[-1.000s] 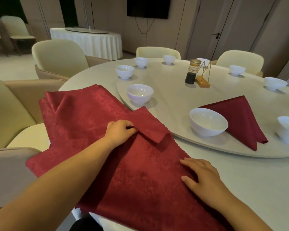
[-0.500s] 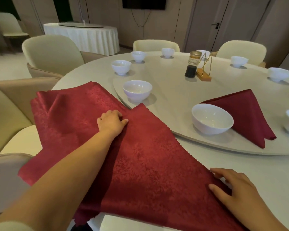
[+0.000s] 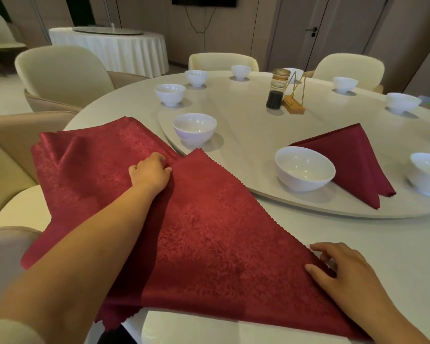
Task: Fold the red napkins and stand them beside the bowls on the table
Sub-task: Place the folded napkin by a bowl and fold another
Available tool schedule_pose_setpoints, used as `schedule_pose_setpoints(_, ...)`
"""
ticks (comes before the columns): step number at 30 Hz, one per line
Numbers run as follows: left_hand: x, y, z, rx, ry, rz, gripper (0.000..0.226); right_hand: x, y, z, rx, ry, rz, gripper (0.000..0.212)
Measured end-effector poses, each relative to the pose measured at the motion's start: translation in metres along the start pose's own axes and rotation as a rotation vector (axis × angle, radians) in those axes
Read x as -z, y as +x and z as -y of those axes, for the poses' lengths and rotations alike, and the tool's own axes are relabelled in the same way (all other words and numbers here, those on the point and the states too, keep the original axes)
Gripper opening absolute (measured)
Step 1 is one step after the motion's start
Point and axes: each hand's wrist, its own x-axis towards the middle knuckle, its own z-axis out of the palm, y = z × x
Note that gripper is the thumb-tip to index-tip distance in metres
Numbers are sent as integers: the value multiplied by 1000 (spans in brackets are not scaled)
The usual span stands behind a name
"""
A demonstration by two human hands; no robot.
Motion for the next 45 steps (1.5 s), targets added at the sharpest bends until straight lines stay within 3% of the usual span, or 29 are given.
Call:
schedule_pose_setpoints(4,16,-30,-7,-183,37,47,34,5,-3,0,-38,-3,18,14)
schedule_pose_setpoints(7,31,-79,-2,-392,162,243,44,7,-2,0,-84,-45,63,29)
schedule_pose_setpoints(10,43,-133,8,-473,251,365,83,8,0,0,-94,-101,115,32)
schedule_pose_setpoints(15,39,-181,15,-468,185,317,135,22,-6,-9,-154,15,164,32)
schedule_pose_setpoints(17,32,-192,17,-437,132,309,131,29,-10,-14,-169,30,188,30)
schedule_pose_setpoints(21,23,-197,17,-479,233,350,89,27,-15,-15,-149,26,155,28)
schedule_pose_setpoints(25,24,-193,11,-460,348,327,125,19,-12,-8,-148,11,46,29)
schedule_pose_setpoints(28,18,-193,14,-485,344,341,89,13,-8,-5,-170,1,7,24)
schedule_pose_setpoints(30,8,-191,19,-478,348,317,77,12,-6,-4,-182,-18,-2,20)
schedule_pose_setpoints(33,13,-194,18,-447,329,291,84,12,-5,-3,-215,-43,-8,24)
schedule_pose_setpoints(36,16,-193,12,-359,331,338,122,13,-3,1,-239,-113,-18,20)
schedule_pose_setpoints(38,18,-195,9,-309,364,344,131,15,-3,4,-250,-181,-13,23)
schedule_pose_setpoints(42,14,-196,10,-306,355,281,115,12,-8,9,-167,-378,-108,28)
schedule_pose_setpoints(45,14,-197,9,-309,340,277,105,-1,-21,31,129,-174,-374,24)
